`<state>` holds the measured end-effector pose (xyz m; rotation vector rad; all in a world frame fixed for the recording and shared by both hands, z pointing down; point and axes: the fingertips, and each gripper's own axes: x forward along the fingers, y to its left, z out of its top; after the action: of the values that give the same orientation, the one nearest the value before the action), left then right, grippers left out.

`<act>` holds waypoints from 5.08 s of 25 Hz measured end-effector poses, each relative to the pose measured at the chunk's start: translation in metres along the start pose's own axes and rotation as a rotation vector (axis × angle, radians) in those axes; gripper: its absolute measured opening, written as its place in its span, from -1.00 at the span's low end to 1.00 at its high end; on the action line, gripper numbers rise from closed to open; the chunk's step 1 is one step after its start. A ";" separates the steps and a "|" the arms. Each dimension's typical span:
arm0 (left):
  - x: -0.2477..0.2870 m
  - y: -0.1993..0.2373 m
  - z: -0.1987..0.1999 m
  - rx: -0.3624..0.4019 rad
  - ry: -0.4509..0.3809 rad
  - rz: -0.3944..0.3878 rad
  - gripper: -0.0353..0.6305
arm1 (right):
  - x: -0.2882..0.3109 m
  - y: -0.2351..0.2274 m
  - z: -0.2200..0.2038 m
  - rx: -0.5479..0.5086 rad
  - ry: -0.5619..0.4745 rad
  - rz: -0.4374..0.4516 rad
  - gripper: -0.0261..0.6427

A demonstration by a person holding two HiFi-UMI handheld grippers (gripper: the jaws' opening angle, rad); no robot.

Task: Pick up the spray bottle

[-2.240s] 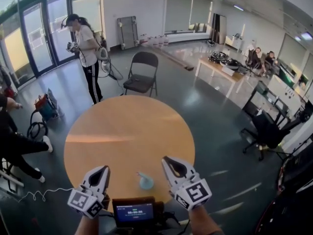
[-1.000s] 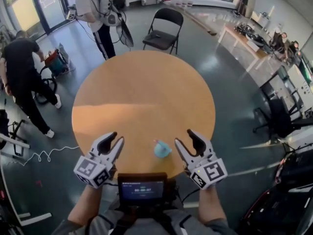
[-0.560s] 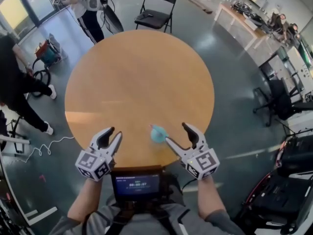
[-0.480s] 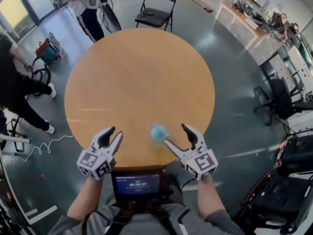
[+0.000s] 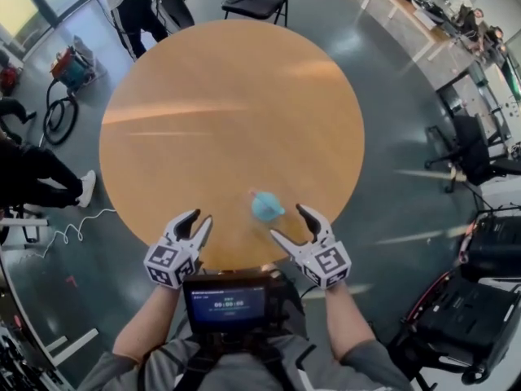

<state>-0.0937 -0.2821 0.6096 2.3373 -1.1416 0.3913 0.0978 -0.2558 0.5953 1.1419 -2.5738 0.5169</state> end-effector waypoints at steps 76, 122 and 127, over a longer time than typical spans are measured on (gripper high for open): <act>0.044 0.007 0.023 0.005 -0.043 -0.069 -0.82 | 0.105 -0.015 0.012 -0.079 0.028 -0.045 0.41; -0.055 -0.060 0.229 0.225 -0.380 -0.152 -0.88 | -0.023 0.008 0.249 -0.175 -0.216 -0.079 0.41; -0.061 -0.055 0.226 0.219 -0.377 -0.126 -0.88 | -0.026 0.001 0.252 -0.145 -0.229 -0.107 0.40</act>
<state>-0.0791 -0.3395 0.3762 2.7410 -1.1560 0.0280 0.0872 -0.3465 0.3593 1.3469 -2.6670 0.1803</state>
